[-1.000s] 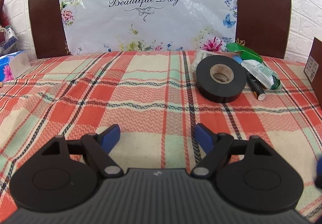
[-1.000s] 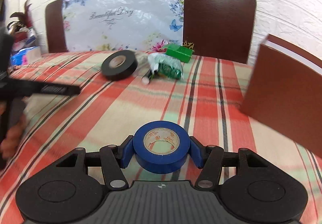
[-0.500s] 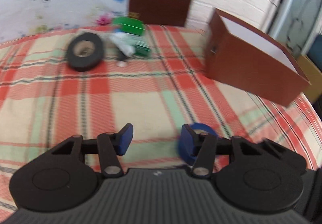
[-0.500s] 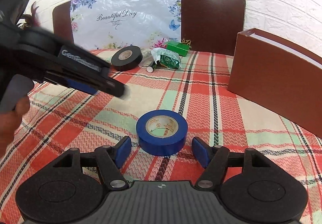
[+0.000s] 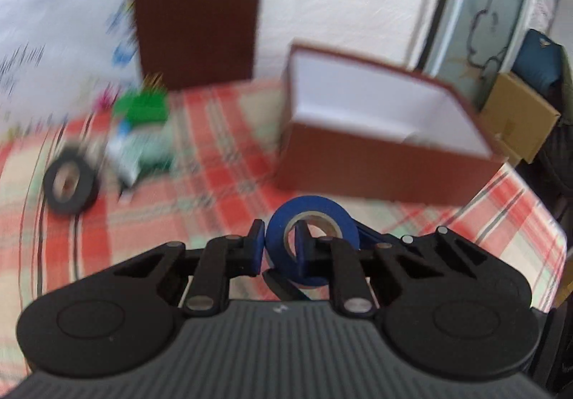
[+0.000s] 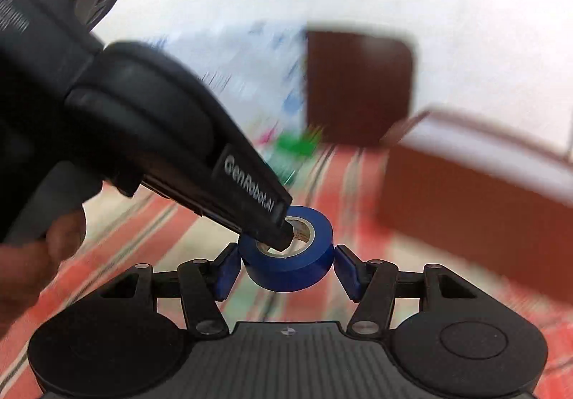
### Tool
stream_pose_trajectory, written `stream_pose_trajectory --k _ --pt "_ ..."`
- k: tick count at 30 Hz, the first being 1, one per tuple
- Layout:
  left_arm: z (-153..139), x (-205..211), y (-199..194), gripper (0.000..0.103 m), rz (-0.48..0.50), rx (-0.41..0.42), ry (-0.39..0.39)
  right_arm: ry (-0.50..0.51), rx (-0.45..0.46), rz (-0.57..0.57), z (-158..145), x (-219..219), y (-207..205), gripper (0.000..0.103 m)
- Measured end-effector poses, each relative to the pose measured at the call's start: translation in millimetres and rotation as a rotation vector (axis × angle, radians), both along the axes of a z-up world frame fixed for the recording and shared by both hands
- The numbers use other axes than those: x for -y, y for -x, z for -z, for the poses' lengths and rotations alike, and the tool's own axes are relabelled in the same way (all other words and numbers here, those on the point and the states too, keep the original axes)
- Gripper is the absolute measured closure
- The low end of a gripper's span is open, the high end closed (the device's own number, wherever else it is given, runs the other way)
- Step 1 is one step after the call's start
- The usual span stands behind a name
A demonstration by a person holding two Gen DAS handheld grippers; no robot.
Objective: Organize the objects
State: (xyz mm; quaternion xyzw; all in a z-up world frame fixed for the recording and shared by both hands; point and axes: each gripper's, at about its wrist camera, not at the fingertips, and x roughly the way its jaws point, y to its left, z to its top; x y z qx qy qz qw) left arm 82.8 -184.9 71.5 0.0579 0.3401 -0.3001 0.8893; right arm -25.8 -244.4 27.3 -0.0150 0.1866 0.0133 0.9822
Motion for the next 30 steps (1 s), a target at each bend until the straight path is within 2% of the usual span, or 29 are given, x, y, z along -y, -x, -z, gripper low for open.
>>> stream_pose_trajectory --k 3,6,9,12,13,16,18,21,30 --pt "-28 43 -4 0.084 0.074 0.083 0.000 0.008 0.097 0.079 -28 34 0 0.047" --pt "-39 83 -11 0.084 0.117 0.124 0.004 0.007 0.147 0.148 -46 70 -4 0.047" --pt "-34 113 -24 0.084 0.126 0.115 0.003 0.019 0.152 0.200 -54 101 -12 0.047" --pt "-24 134 -39 0.084 0.117 0.084 0.000 0.009 0.115 0.227 -50 127 -27 0.047" --pt "-23 140 -42 0.080 0.102 0.082 -0.004 -0.003 0.100 0.232 -47 135 -32 0.047" --pt "-14 145 -47 0.062 0.050 0.099 -0.042 -0.023 0.043 0.253 -35 151 -50 0.048" --pt "-10 142 -47 0.063 0.034 0.139 -0.083 -0.045 0.039 0.288 -29 158 -54 0.041" --pt "-11 133 -45 0.063 0.012 0.143 -0.124 -0.076 0.053 0.298 -26 161 -51 0.041" --pt "-21 92 -17 0.062 -0.038 0.186 -0.138 -0.075 0.077 0.308 -33 143 -23 0.041"
